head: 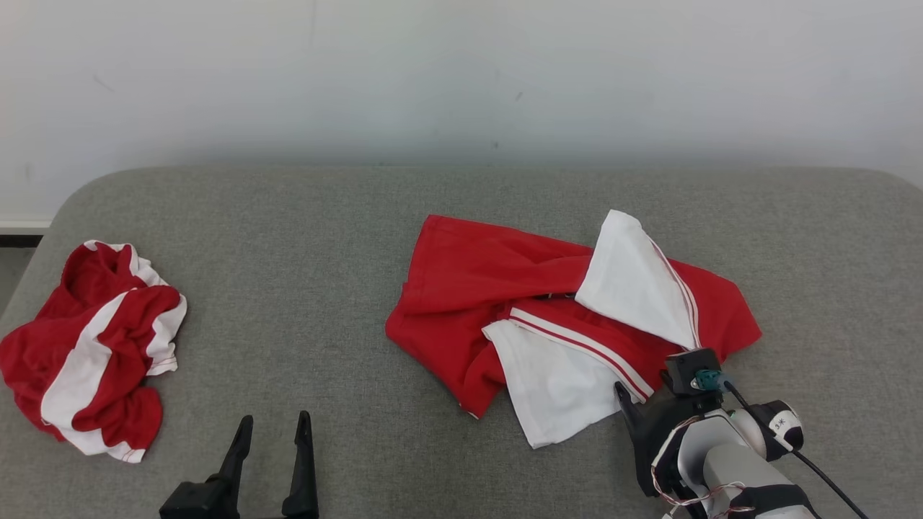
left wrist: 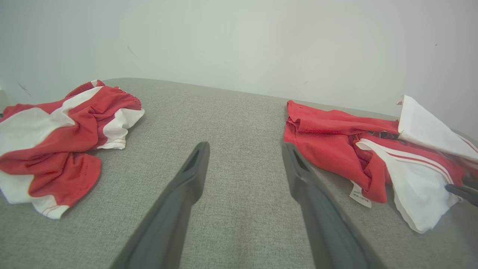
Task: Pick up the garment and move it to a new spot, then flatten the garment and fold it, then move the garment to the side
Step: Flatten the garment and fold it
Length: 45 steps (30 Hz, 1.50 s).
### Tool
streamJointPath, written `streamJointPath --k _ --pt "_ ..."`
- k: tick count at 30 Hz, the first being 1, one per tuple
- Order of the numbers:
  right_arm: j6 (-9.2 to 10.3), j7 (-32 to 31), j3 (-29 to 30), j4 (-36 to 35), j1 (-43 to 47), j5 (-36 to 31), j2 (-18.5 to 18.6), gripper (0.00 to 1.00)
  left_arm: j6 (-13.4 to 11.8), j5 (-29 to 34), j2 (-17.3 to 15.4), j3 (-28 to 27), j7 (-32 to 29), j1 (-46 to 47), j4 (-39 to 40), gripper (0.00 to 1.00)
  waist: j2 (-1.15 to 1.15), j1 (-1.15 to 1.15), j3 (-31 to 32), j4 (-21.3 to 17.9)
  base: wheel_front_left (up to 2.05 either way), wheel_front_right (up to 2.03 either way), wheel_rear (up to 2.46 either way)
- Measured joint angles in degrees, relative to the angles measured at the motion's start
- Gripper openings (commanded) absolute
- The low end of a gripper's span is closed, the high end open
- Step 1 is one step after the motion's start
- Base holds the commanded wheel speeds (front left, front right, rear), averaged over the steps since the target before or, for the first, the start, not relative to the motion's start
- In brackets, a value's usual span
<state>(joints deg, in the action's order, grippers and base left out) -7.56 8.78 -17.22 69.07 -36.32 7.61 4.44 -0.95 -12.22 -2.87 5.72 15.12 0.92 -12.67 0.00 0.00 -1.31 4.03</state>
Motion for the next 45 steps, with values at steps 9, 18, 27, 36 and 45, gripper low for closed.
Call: streamJointPath --k 9,18,27,36,45 --pt "0.00 -4.02 5.84 2.56 -1.02 -4.64 -0.34 0.36 0.30 0.14 0.01 0.21 0.00 1.00 0.01 1.00 0.00 0.00 -1.88 1.49 0.00 0.00 0.00" --pt "0.00 -2.54 10.43 1.92 -1.20 -7.28 0.03 0.00 -0.05 0.27 0.00 -0.56 0.00 0.94 -0.19 1.00 0.00 0.00 -1.85 0.85 0.00 0.00 0.00" --pt "0.00 0.23 17.16 -6.02 -1.48 -7.38 3.54 0.00 -0.29 0.27 0.00 -1.60 0.00 -0.62 -0.05 1.00 0.00 0.00 0.43 -1.98 0.00 0.00 0.00" --pt "0.00 -8.18 25.83 -14.84 6.19 -8.76 7.47 0.00 -0.02 0.27 0.01 -1.27 0.00 -1.41 -0.14 1.00 0.00 0.00 2.86 -3.39 0.00 0.00 0.00" --pt "0.00 -22.06 25.08 -37.26 17.57 -6.88 2.08 0.00 0.46 1.11 0.00 -1.57 0.00 -2.67 -0.20 1.00 0.00 0.00 3.65 -2.07 0.00 0.00 0.00"
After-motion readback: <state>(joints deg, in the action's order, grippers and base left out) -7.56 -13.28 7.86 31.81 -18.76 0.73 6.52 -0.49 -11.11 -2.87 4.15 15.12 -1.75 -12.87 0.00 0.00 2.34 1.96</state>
